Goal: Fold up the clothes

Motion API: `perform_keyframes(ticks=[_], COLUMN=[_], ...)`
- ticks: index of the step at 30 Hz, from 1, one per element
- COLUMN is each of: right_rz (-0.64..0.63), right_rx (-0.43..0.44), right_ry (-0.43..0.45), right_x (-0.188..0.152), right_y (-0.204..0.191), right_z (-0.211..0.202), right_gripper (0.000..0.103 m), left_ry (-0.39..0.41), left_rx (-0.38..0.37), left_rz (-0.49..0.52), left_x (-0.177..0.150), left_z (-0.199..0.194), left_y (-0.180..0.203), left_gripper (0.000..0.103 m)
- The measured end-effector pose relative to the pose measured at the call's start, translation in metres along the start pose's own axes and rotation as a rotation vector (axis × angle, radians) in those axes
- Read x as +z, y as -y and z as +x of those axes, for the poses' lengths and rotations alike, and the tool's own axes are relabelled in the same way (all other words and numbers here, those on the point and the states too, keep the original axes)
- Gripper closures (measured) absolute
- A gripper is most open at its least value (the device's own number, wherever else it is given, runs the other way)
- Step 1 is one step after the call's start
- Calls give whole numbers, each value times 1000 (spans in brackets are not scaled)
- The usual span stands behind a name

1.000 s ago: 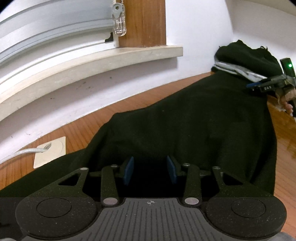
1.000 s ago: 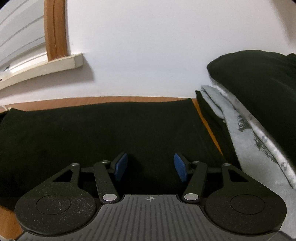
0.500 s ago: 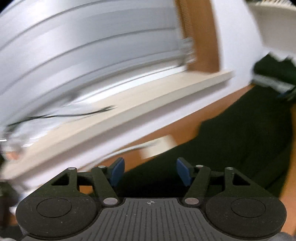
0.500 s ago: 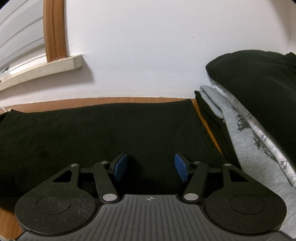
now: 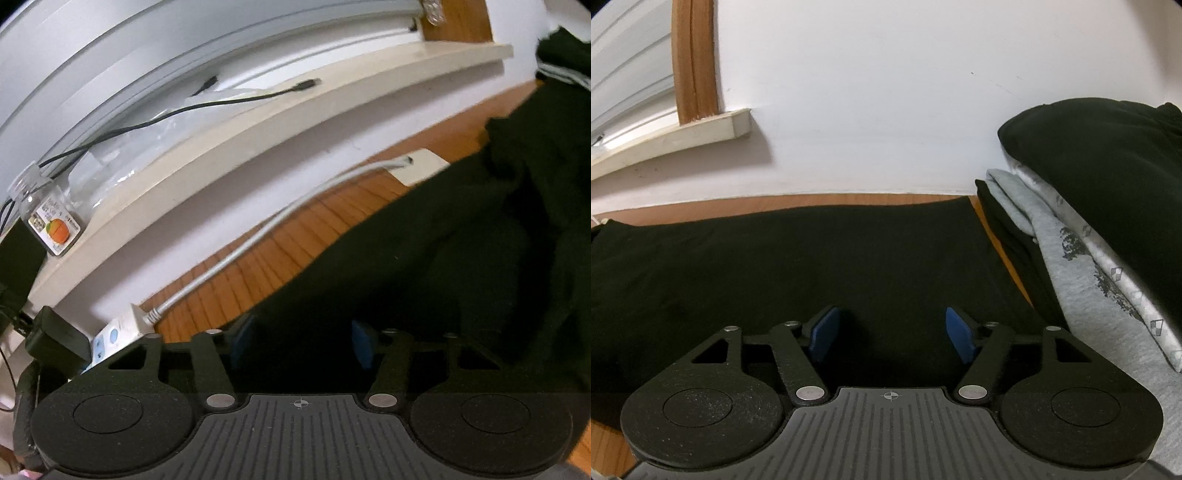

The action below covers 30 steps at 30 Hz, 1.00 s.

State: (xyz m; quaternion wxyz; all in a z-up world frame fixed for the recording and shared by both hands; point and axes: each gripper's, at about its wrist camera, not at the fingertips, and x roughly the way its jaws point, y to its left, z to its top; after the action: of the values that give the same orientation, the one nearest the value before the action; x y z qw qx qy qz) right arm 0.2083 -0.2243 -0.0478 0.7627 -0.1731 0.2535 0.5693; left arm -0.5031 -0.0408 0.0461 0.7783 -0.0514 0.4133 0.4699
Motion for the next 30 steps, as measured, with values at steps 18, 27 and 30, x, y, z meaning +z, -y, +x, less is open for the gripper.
perform_keyframes(ticks=[18,27,30], right_rz=[-2,-3,-3], right_rx=[-3,-8,-10], right_ry=[4,8,8], right_x=[-1,-2,-1], right_y=[-1,-1,-1], right_z=[1,0,0], right_gripper=[38,37,36], left_ry=[19,-7,-24], left_rx=[163,264,265], left_rz=[-270,-353,-356], left_x=[-7,-61,-76], left_z=[-26,-66,-65], left_y=[-63,-102,-107], left_gripper=[38,33,27])
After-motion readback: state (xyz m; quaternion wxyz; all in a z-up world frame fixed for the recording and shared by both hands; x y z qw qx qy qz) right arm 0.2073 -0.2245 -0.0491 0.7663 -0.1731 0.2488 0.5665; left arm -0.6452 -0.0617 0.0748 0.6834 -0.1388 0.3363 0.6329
